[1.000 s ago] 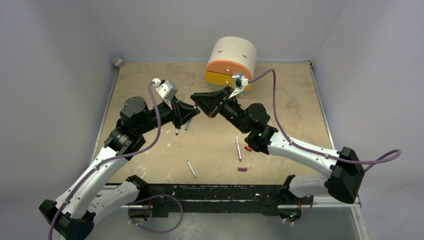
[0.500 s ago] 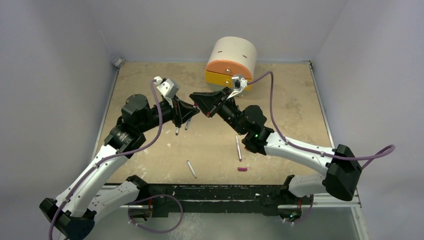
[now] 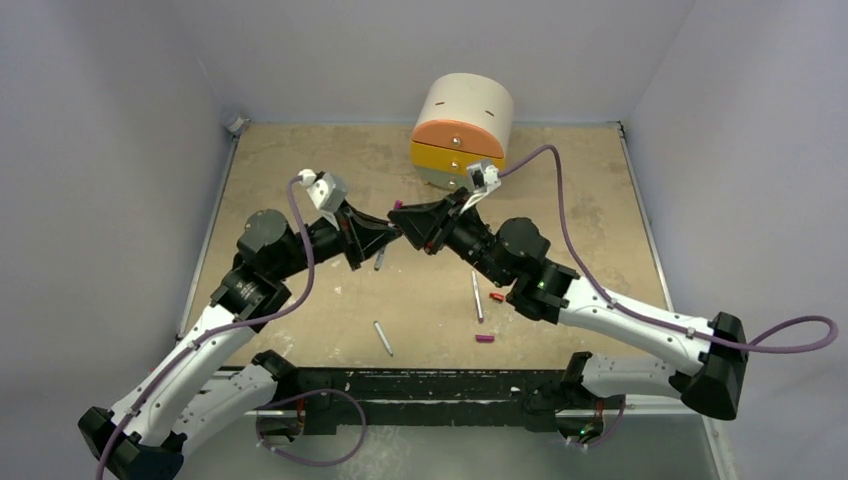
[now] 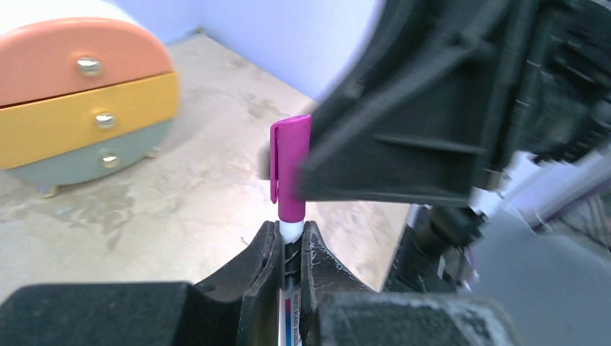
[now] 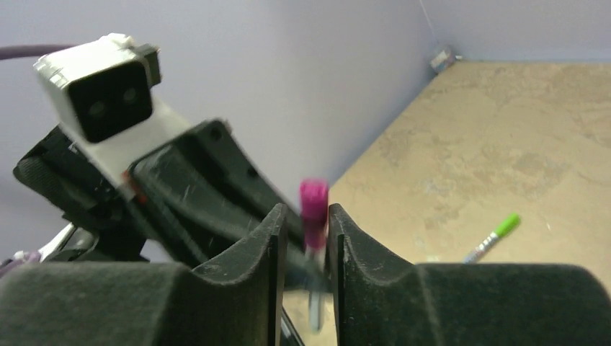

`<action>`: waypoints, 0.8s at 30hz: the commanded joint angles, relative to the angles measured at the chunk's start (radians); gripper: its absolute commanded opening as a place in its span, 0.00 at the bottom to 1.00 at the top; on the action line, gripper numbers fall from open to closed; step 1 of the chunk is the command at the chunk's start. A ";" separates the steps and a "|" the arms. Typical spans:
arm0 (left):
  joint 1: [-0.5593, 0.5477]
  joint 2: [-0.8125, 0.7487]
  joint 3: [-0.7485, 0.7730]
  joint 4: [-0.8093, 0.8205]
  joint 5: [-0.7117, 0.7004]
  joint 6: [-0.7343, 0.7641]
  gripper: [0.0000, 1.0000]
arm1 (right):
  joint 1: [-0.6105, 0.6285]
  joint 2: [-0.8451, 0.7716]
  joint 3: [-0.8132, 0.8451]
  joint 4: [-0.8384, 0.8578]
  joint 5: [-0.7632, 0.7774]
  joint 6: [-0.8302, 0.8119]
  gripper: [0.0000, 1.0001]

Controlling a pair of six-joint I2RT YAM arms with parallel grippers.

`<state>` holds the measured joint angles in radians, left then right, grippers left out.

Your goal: Insert the pens into the pen caps

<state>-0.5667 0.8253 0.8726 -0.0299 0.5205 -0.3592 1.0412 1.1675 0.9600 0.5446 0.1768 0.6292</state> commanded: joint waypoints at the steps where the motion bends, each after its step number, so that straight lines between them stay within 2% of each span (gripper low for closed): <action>1: 0.025 -0.070 -0.125 0.221 -0.168 -0.100 0.00 | -0.002 -0.097 0.032 -0.196 0.053 -0.016 0.35; 5: 0.025 -0.054 -0.170 0.086 -0.350 -0.090 0.00 | -0.027 -0.144 0.034 -0.238 0.151 -0.012 0.50; 9: 0.025 0.060 -0.117 -0.050 -0.521 -0.107 0.00 | -0.030 -0.170 -0.005 -0.244 0.190 -0.007 0.51; 13: 0.025 0.209 -0.056 -0.200 -0.752 -0.155 0.00 | -0.029 -0.166 -0.035 -0.286 0.178 0.009 0.51; 19: 0.025 0.411 -0.040 -0.202 -0.859 -0.156 0.00 | -0.031 -0.177 -0.088 -0.297 0.175 0.016 0.50; 24: 0.025 0.549 -0.025 -0.174 -0.860 -0.148 0.00 | -0.038 -0.172 -0.122 -0.296 0.152 -0.010 0.49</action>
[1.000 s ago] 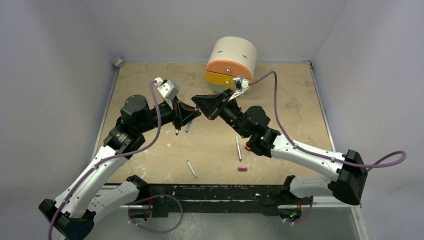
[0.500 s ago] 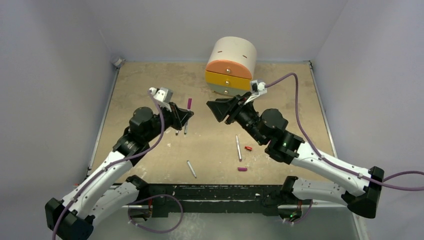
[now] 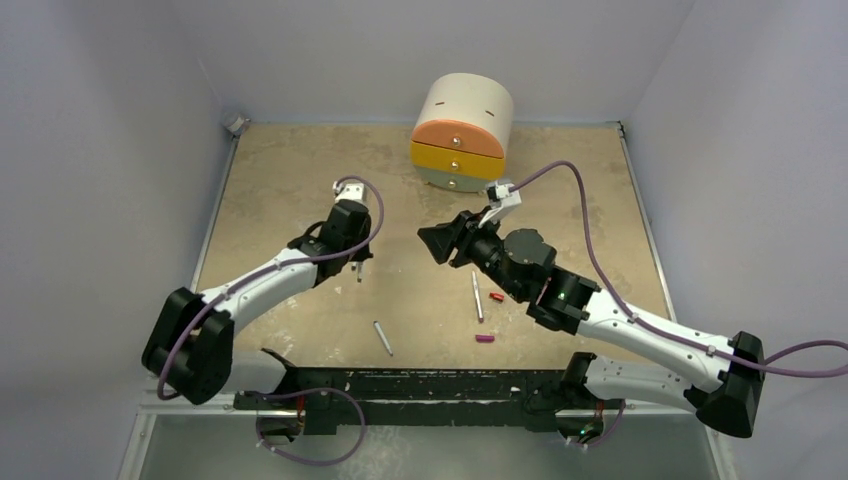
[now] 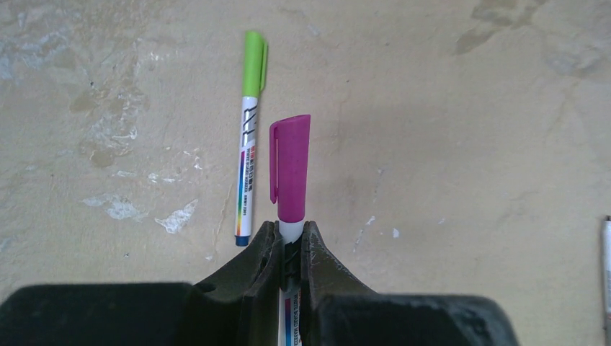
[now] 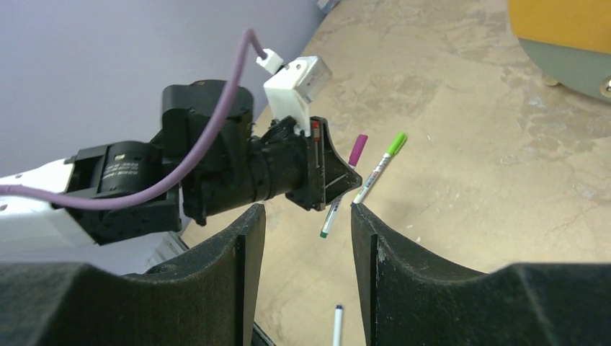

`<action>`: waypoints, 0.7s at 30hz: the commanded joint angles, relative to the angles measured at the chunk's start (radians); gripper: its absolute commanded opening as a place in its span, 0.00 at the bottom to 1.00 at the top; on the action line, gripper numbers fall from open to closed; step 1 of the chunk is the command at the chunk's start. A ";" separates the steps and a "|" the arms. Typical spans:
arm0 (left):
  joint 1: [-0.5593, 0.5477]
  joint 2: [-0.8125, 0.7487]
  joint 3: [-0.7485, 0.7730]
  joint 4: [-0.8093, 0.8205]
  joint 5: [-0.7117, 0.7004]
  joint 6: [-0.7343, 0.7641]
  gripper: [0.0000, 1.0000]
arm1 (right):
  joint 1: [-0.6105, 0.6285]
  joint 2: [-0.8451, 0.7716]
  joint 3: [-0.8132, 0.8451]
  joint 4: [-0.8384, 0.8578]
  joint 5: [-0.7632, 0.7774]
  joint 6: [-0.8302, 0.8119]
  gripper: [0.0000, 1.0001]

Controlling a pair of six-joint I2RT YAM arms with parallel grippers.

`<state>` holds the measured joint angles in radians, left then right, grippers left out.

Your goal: Insert the pens into the pen caps

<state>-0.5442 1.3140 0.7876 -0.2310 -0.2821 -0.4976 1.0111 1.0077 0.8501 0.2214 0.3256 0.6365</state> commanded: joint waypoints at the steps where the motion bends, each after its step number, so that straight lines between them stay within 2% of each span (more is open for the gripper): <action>1: 0.003 0.080 0.061 0.034 -0.058 -0.010 0.00 | -0.011 -0.009 -0.014 0.026 -0.009 -0.022 0.49; 14: 0.004 0.261 0.129 0.073 -0.027 0.026 0.00 | -0.045 0.005 -0.066 0.045 -0.087 -0.037 0.48; 21: 0.004 0.330 0.159 0.061 -0.056 0.047 0.00 | -0.061 0.006 -0.103 0.058 -0.118 -0.031 0.48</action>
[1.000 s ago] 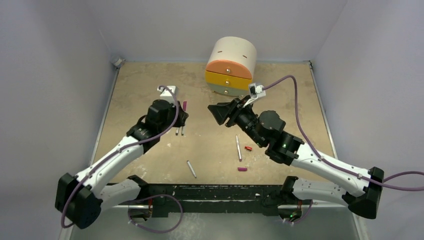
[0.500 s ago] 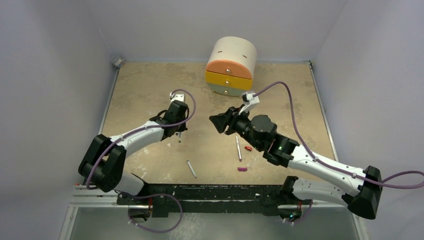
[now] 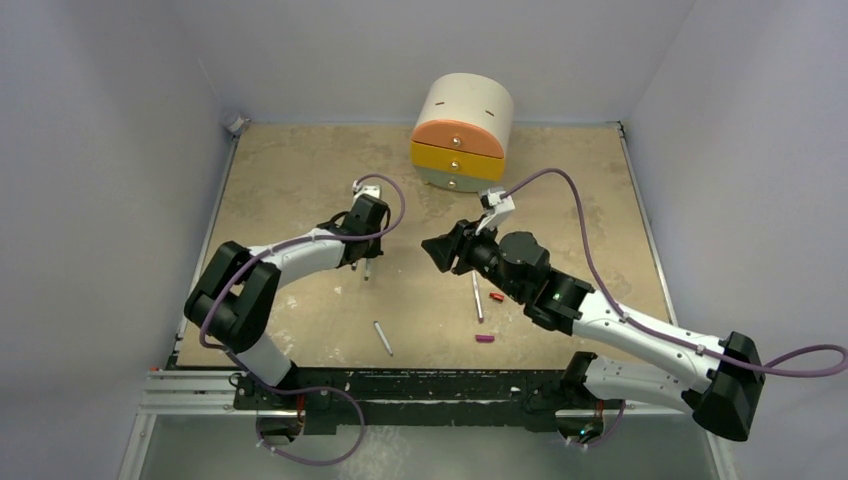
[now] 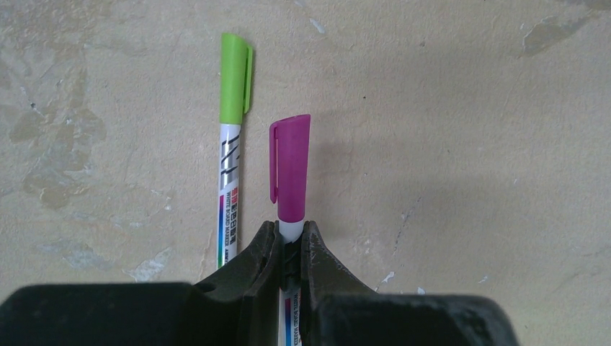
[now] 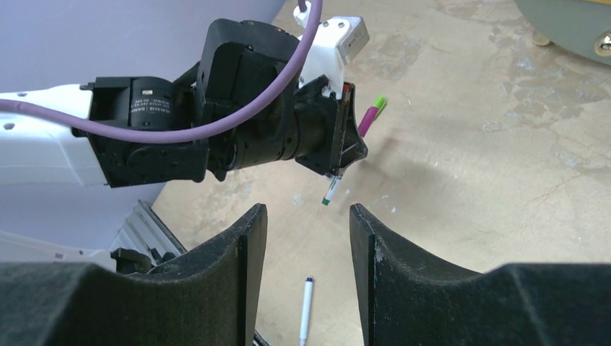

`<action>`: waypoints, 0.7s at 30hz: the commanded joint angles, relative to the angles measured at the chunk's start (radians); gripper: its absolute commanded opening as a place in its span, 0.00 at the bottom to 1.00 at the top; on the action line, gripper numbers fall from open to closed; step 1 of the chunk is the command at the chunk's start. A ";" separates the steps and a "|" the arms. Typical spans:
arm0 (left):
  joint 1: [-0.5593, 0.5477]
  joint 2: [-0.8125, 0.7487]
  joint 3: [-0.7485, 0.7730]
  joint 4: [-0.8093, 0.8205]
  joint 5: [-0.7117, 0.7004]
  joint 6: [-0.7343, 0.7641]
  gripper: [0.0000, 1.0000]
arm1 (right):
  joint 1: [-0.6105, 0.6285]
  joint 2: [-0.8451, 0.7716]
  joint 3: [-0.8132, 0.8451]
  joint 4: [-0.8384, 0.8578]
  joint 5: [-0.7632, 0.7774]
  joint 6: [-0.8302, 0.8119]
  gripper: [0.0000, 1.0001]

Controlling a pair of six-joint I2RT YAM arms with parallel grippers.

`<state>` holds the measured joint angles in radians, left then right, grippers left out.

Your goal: Insert the pens into the pen caps

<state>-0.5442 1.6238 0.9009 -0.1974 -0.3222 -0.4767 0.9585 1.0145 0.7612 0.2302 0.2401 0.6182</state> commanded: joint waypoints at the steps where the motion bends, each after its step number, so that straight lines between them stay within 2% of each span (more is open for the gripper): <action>1: 0.004 0.027 0.043 0.032 -0.015 0.025 0.00 | -0.012 0.004 -0.015 0.052 -0.040 -0.021 0.48; 5: 0.004 0.050 0.055 0.024 -0.040 0.019 0.02 | -0.020 0.021 -0.012 0.038 -0.042 -0.040 0.48; 14: 0.004 0.062 0.065 -0.006 -0.079 0.006 0.32 | -0.039 0.040 0.012 -0.053 -0.045 -0.074 0.48; 21: 0.001 -0.019 0.069 0.012 -0.039 0.006 0.33 | -0.093 0.076 0.077 -0.299 0.021 -0.023 0.50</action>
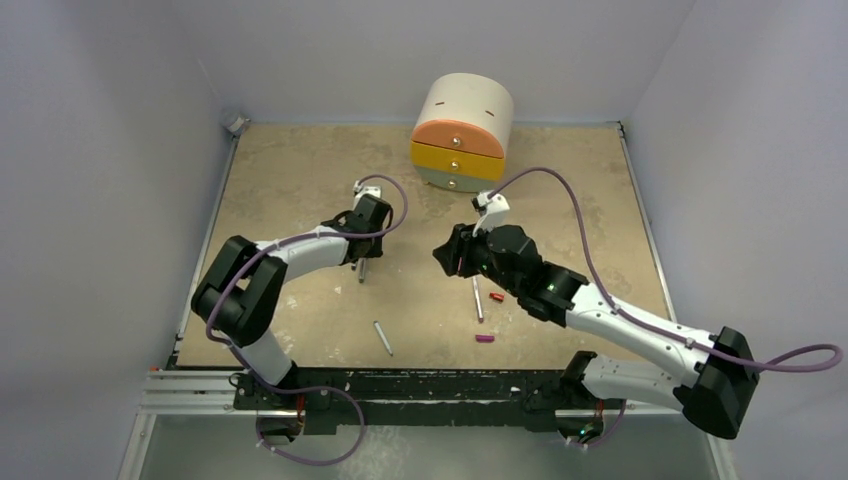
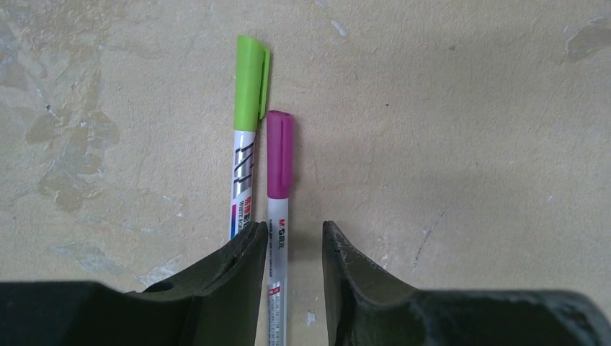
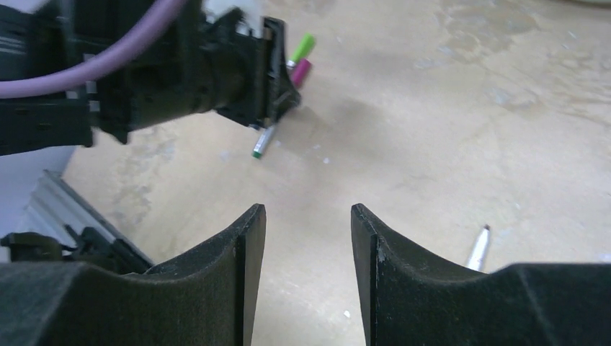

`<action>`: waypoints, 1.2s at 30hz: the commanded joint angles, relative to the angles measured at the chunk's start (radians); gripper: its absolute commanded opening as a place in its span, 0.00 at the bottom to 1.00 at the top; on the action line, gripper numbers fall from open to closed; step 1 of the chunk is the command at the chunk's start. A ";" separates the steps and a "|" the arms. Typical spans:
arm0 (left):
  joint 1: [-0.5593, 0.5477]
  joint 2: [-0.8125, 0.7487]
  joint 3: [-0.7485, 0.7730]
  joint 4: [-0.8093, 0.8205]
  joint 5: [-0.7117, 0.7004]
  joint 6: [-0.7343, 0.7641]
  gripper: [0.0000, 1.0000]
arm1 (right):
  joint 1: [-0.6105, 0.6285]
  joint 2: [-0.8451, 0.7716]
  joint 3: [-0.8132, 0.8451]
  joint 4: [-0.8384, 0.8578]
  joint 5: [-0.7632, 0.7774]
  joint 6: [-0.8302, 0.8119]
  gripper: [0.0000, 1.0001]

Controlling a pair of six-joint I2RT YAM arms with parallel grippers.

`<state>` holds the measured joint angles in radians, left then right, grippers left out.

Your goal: Insert the pens into the pen caps

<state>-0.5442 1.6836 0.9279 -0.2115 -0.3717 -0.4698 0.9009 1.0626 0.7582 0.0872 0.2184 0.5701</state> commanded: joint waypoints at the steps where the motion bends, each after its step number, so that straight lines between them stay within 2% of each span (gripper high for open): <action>1: 0.001 -0.103 0.043 0.030 0.025 -0.001 0.33 | -0.045 0.046 0.092 -0.198 0.050 0.037 0.51; 4: 0.001 -0.202 0.042 0.074 0.082 -0.007 0.33 | -0.051 0.141 0.156 -0.374 0.126 0.107 0.59; 6: 0.001 -0.269 0.051 0.101 0.133 -0.008 0.33 | -0.051 0.215 0.190 -0.497 0.176 0.157 0.60; 9: 0.002 -0.346 0.089 0.094 0.200 -0.003 0.33 | -0.051 0.294 0.201 -0.564 0.180 0.208 0.60; 24: 0.001 -0.579 0.117 -0.005 0.298 0.006 0.33 | -0.054 0.478 0.191 -0.588 0.146 0.268 0.51; 32: 0.001 -0.632 0.134 -0.059 0.291 0.025 0.32 | -0.054 0.561 0.185 -0.556 0.125 0.269 0.48; 36: 0.001 -0.660 0.146 -0.066 0.300 0.021 0.32 | -0.054 0.600 0.176 -0.531 0.108 0.273 0.42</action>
<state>-0.5446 1.0672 1.0245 -0.2806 -0.0902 -0.4603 0.8501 1.6352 0.9302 -0.4599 0.3416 0.8242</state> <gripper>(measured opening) 0.324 0.446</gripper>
